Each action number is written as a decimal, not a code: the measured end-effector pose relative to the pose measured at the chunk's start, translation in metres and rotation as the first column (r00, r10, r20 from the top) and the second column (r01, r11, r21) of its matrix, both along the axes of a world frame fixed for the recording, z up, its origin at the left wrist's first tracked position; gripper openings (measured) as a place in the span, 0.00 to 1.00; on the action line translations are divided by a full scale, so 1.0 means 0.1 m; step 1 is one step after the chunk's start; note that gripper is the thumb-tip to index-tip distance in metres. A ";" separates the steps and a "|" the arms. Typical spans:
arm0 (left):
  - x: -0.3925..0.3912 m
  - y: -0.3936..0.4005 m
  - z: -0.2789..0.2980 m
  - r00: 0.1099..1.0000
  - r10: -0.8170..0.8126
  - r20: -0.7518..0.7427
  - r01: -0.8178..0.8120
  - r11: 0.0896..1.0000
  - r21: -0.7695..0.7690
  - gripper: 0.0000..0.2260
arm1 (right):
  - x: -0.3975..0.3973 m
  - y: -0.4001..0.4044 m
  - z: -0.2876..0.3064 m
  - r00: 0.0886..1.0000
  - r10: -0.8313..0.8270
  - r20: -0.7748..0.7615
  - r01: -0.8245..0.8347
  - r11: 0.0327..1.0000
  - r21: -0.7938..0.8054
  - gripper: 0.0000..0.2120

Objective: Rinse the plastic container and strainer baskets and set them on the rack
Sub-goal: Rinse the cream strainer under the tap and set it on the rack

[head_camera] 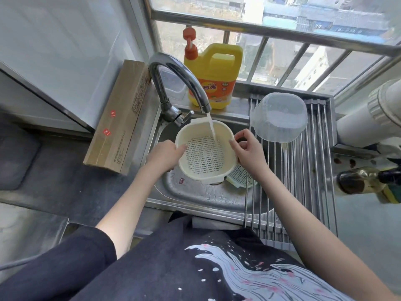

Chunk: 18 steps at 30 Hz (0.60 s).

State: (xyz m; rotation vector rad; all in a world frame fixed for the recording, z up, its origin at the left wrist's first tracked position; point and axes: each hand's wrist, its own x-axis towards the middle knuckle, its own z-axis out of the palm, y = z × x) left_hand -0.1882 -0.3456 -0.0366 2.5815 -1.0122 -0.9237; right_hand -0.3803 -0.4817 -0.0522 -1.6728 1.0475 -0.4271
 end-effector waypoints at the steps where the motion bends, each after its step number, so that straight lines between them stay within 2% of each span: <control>1: -0.01 0.01 -0.02 1.000 -0.001 -0.005 0.001 1.000 -0.017 0.26 | -0.01 0.01 0.01 1.000 -0.005 0.011 0.005 1.000 -0.026 0.06; 9: -0.09 -0.04 -0.07 1.000 0.023 0.022 -0.019 0.987 -0.158 0.28 | -0.07 0.03 0.09 0.997 -0.059 0.054 0.069 0.976 -0.205 0.06; 11: -0.15 -0.07 -0.09 0.999 0.037 0.039 -0.029 0.982 -0.188 0.27 | -0.10 0.03 0.08 0.993 -0.117 -0.003 0.110 0.940 -0.323 0.06; 12: -0.17 -0.09 -0.09 0.998 0.041 0.047 -0.032 0.980 -0.195 0.27 | -0.11 0.04 0.09 0.987 -0.146 -0.060 0.105 0.890 -0.444 0.09; 13: -0.20 -0.12 -0.11 0.998 0.039 0.053 -0.028 0.980 -0.198 0.26 | -0.11 0.06 0.09 0.981 -0.153 -0.115 0.054 0.798 -0.601 0.11; 14: -0.23 -0.14 -0.12 0.998 0.032 0.059 -0.020 0.980 -0.199 0.26 | -0.10 0.08 0.10 0.981 -0.112 -0.161 -0.046 0.664 -0.746 0.13; 15: -0.25 -0.16 -0.13 0.997 0.024 0.067 -0.010 0.980 -0.197 0.25 | -0.07 0.10 0.10 0.974 -0.005 -0.226 -0.188 0.537 -0.822 0.14; 16: -0.27 -0.18 -0.15 0.997 0.016 0.073 -0.001 0.981 -0.194 0.25 | -0.01 0.11 0.11 0.932 0.146 -0.332 -0.361 0.475 -0.803 0.16; 17: -0.28 -0.21 -0.16 0.997 0.007 0.081 0.009 0.981 -0.192 0.24 | 0.05 0.11 0.13 0.844 0.273 -0.462 -0.535 0.503 -0.679 0.20; 18: -0.30 -0.23 -0.17 0.996 -0.005 0.094 0.023 0.982 -0.189 0.24 | 0.13 0.13 0.13 0.731 0.341 -0.591 -0.658 0.584 -0.476 0.25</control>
